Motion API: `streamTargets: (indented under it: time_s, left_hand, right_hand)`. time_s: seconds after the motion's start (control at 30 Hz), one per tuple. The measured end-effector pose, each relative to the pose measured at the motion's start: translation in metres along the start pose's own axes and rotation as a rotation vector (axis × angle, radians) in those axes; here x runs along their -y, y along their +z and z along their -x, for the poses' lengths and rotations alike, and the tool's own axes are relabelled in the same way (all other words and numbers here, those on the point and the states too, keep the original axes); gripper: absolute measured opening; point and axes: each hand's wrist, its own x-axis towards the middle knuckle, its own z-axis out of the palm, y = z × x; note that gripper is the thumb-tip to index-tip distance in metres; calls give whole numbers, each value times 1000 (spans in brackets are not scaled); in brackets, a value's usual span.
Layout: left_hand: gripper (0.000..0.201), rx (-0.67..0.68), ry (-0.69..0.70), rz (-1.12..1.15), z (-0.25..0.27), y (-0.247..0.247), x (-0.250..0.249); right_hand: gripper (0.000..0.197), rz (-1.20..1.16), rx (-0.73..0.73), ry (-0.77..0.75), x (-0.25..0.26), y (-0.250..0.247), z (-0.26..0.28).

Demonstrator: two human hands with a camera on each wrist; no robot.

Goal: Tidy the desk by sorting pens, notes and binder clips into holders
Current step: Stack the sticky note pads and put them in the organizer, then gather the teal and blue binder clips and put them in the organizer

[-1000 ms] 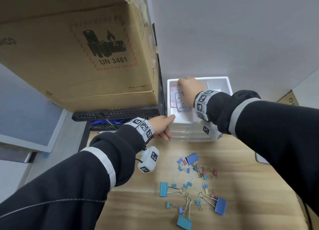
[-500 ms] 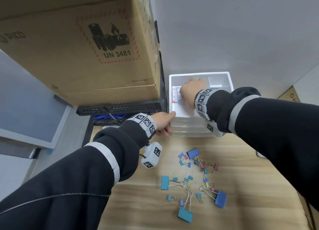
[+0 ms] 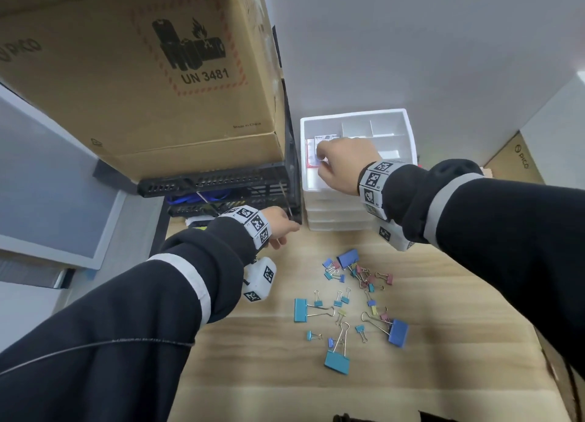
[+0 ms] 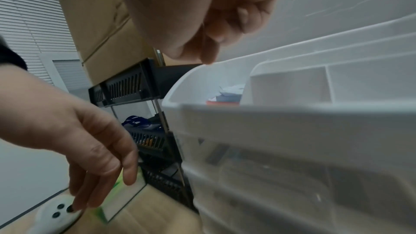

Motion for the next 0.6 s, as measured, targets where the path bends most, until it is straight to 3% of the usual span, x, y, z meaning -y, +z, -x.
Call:
streamTargets:
  time_s: [0.23,0.47,0.6]
  left_hand:
    - [35,16,-30,-158,-10,50,27]
    - [46,69,-5,-345,-36,124,62]
    - [62,83,83,-457,-43,158,77]
  right_hand:
    - [24,-90,153,-114,-4,42,78]
    - [17,-94,543,71,-17,124,158]
    - [32,-20,761,179,-29,161,197]
